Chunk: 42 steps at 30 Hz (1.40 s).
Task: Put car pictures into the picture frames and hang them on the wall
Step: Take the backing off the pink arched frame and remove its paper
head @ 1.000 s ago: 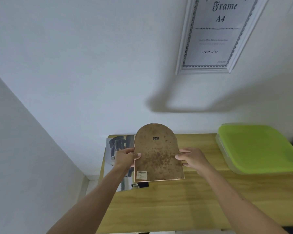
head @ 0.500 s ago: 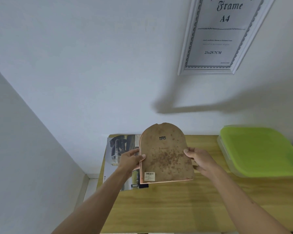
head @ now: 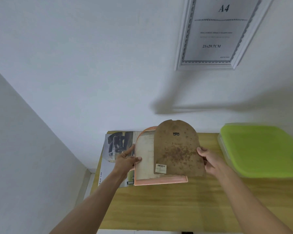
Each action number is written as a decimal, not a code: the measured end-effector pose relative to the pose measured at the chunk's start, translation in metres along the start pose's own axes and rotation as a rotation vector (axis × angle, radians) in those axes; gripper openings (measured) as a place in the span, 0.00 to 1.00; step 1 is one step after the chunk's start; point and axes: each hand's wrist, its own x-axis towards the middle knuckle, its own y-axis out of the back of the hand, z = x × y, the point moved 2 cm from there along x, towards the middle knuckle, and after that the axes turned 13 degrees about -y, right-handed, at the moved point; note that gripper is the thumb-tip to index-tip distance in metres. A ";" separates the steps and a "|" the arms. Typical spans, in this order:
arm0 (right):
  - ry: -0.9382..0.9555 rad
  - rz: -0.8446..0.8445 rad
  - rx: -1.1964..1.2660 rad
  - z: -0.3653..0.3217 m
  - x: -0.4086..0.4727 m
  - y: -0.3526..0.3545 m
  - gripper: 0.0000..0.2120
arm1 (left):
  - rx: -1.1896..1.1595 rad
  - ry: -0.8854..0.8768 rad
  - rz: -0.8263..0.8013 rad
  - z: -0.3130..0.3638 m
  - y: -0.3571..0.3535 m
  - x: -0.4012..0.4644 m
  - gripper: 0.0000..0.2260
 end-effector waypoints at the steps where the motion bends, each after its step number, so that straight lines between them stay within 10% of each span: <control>1: 0.011 0.018 -0.002 -0.003 0.002 0.008 0.05 | 0.009 0.000 0.017 0.001 -0.001 0.002 0.33; 13: -0.045 0.380 -0.008 -0.007 0.064 0.112 0.14 | 0.258 0.065 0.154 -0.013 -0.006 0.015 0.32; 24: 0.154 0.671 -1.046 0.003 0.090 0.101 0.24 | 0.274 0.086 0.253 -0.027 -0.032 -0.001 0.32; 30: 0.364 0.392 -1.641 0.015 0.106 0.084 0.36 | 0.234 0.105 0.260 -0.039 -0.048 0.000 0.31; 42: 0.188 0.443 -1.606 0.012 0.110 0.106 0.36 | 0.164 0.140 0.262 -0.052 -0.063 0.002 0.31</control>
